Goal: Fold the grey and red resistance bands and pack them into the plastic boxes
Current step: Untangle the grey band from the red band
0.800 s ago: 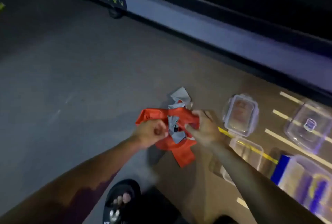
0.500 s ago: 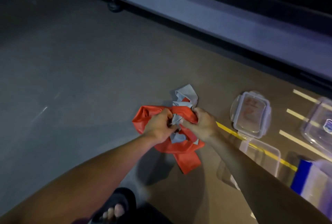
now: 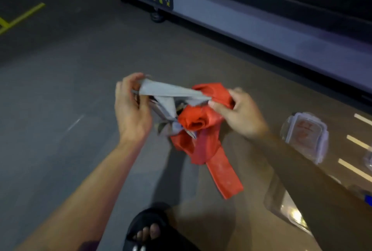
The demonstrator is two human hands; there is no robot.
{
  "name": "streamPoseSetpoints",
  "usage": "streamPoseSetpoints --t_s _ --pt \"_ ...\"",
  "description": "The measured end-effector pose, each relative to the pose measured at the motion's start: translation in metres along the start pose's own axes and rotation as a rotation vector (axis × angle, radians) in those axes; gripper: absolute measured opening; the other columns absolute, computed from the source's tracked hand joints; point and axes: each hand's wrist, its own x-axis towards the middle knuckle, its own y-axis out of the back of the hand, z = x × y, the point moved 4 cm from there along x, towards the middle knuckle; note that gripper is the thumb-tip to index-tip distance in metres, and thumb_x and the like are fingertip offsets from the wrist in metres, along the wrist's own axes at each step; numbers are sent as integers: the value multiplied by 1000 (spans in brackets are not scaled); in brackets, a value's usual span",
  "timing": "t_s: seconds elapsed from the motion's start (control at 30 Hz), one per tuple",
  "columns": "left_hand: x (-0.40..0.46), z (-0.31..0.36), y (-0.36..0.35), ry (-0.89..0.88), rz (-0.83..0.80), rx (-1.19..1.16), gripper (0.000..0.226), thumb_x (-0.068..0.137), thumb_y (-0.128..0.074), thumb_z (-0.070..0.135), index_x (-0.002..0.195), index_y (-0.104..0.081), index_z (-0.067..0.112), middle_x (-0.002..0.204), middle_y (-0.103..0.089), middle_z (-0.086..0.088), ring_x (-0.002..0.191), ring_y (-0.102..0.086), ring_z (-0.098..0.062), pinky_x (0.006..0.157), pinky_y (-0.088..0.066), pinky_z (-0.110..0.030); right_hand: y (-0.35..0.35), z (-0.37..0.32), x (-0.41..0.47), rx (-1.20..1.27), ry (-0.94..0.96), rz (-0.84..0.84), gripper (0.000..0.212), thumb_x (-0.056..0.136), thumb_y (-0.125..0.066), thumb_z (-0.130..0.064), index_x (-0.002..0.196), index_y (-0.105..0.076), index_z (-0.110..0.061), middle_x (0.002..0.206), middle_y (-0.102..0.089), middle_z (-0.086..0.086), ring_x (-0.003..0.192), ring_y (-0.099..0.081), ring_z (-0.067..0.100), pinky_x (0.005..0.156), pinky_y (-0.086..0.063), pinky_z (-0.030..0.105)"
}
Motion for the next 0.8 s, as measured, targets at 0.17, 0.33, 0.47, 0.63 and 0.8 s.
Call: streamPoseSetpoints --t_s 0.17,0.33,0.47,0.63,0.8 --pt "3 -12 16 -34 -103 206 35 91 -50 -4 117 -64 15 111 -46 -2 90 -56 -11 86 -45 -24 2 -26 51 5 -19 32 20 85 -80 -11 101 -72 -20 98 -61 1 92 -59 13 85 -46 21" --pt "5 -43 39 44 -62 231 21 95 -48 3 109 -62 10 107 -52 -4 88 -54 -14 84 -47 -36 -39 55 38 14 -431 -76 18 78 -82 -34 87 -70 -24 84 -76 1 76 -72 21 74 -60 40" --pt "32 -56 77 347 253 -209 20 91 -42 9 104 -53 19 97 -64 -5 85 -61 -21 75 -56 -44 -41 112 -2 49 -754 5 17 79 -80 -42 80 -69 -28 96 -78 9 75 -74 23 69 -62 43" --pt "37 -46 91 487 285 -407 31 92 -40 4 105 -52 29 103 -66 -1 91 -67 -20 67 -59 -32 -40 106 3 230 -694 106 38 83 -81 -20 116 -63 -24 123 -69 12 90 -70 24 77 -60 46" --pt "15 -75 70 535 -137 -69 22 94 -52 4 114 -62 8 82 -70 3 63 -63 -12 48 -49 -19 -25 84 4 -51 -602 210 86 86 -76 -16 158 -29 -14 155 -37 18 144 -36 30 119 -24 29"
